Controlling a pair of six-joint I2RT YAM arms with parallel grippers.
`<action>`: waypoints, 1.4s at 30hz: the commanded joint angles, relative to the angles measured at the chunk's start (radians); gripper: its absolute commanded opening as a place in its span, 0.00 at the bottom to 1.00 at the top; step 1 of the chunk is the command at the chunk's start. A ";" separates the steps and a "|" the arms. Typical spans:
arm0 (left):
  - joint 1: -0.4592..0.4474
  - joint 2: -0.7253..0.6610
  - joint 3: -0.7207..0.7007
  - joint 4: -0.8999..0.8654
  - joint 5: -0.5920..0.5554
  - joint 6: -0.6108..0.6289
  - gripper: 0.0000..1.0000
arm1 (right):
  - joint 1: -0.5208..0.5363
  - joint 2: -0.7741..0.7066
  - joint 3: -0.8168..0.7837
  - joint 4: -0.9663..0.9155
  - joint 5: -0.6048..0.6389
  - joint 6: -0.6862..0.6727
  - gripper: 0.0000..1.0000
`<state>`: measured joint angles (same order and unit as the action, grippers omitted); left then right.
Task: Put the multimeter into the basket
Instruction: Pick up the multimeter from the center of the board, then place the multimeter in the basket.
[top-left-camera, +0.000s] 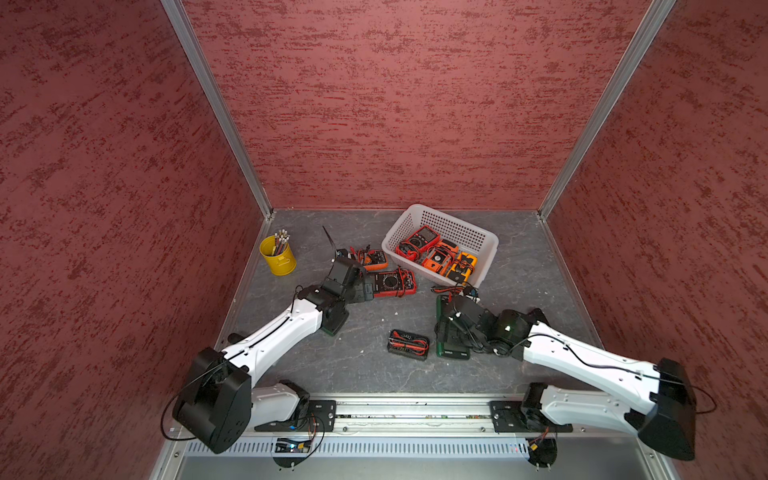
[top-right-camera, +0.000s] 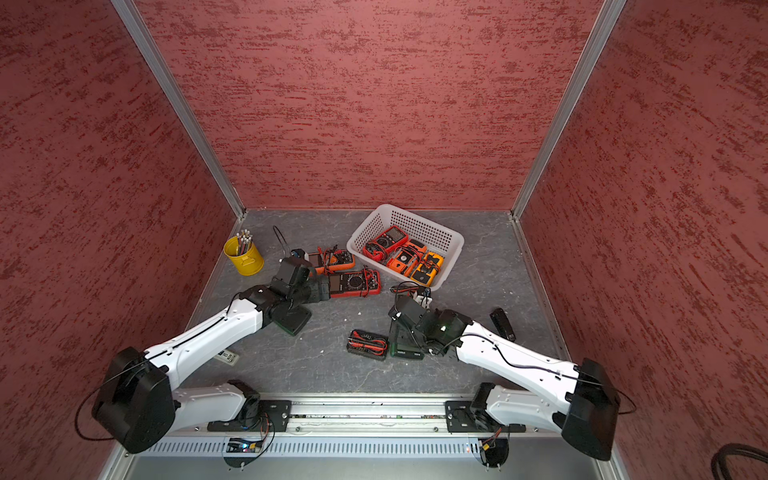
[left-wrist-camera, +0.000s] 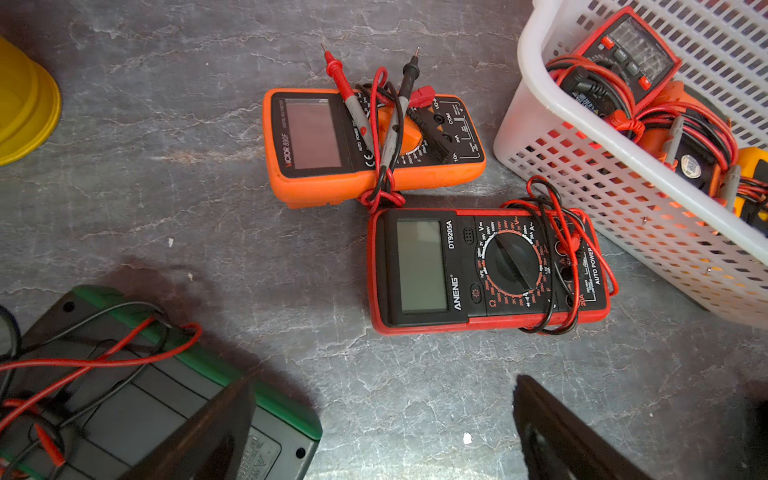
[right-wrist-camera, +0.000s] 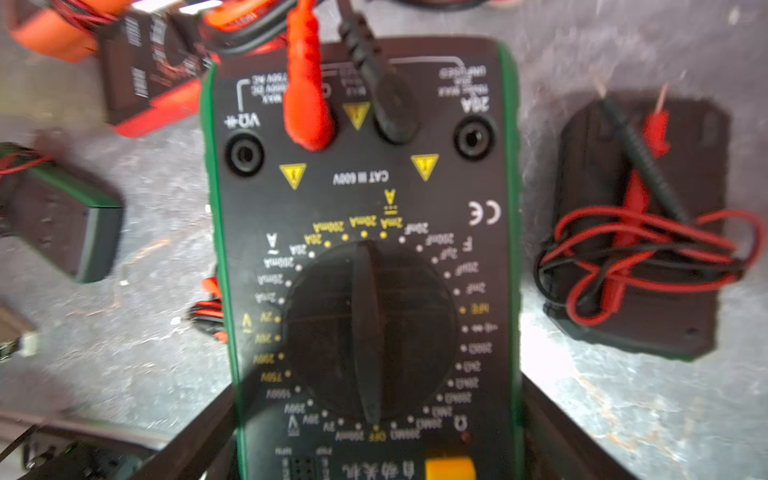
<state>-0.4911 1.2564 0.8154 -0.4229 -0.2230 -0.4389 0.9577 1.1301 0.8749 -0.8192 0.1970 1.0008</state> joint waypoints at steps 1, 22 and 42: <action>0.010 -0.032 0.028 -0.025 -0.012 -0.028 1.00 | 0.004 -0.025 0.109 -0.005 0.085 -0.061 0.11; 0.033 -0.172 -0.072 0.053 0.085 -0.009 1.00 | -0.447 0.389 0.558 0.016 0.083 -0.224 0.13; 0.034 -0.166 -0.091 0.079 0.108 0.002 1.00 | -0.557 0.747 0.752 -0.032 0.126 -0.188 0.14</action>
<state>-0.4637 1.0904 0.7330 -0.3725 -0.1165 -0.4545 0.4030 1.8633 1.5852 -0.8463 0.2852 0.8005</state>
